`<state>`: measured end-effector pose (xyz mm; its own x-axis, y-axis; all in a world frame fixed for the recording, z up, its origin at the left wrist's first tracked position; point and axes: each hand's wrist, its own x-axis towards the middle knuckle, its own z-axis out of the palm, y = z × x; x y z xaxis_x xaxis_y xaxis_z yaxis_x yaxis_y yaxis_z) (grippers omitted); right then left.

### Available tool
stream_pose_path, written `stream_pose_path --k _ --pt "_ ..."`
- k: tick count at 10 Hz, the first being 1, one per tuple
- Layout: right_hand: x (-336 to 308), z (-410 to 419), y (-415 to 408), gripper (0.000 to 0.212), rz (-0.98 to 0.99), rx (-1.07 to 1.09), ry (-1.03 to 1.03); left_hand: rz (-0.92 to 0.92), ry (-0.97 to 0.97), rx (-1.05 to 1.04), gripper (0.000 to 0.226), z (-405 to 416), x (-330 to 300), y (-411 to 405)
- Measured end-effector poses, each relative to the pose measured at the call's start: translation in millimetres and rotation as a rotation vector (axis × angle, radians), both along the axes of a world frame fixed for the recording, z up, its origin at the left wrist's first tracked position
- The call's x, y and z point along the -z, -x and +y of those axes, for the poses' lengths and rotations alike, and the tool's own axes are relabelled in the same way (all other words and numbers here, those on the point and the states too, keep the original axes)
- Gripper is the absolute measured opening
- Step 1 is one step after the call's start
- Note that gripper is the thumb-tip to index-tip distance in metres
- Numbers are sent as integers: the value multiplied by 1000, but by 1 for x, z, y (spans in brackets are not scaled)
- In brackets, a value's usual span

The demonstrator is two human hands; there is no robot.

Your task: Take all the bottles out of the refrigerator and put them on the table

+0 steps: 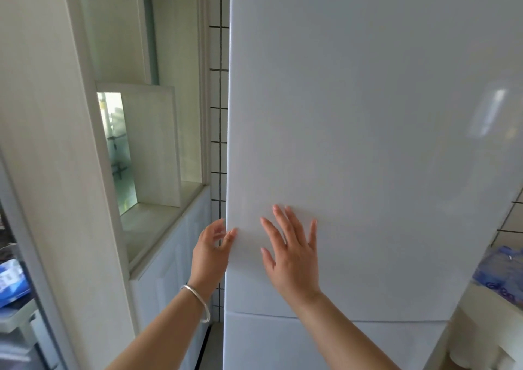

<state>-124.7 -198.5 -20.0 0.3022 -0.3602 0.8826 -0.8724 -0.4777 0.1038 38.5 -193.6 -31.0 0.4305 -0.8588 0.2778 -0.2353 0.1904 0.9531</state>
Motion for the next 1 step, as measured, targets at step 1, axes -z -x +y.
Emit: stream_pose_path --k 1 --pt "-10 17 23 37 -186 -169 53 15 -28 -119 30 21 15 -2"
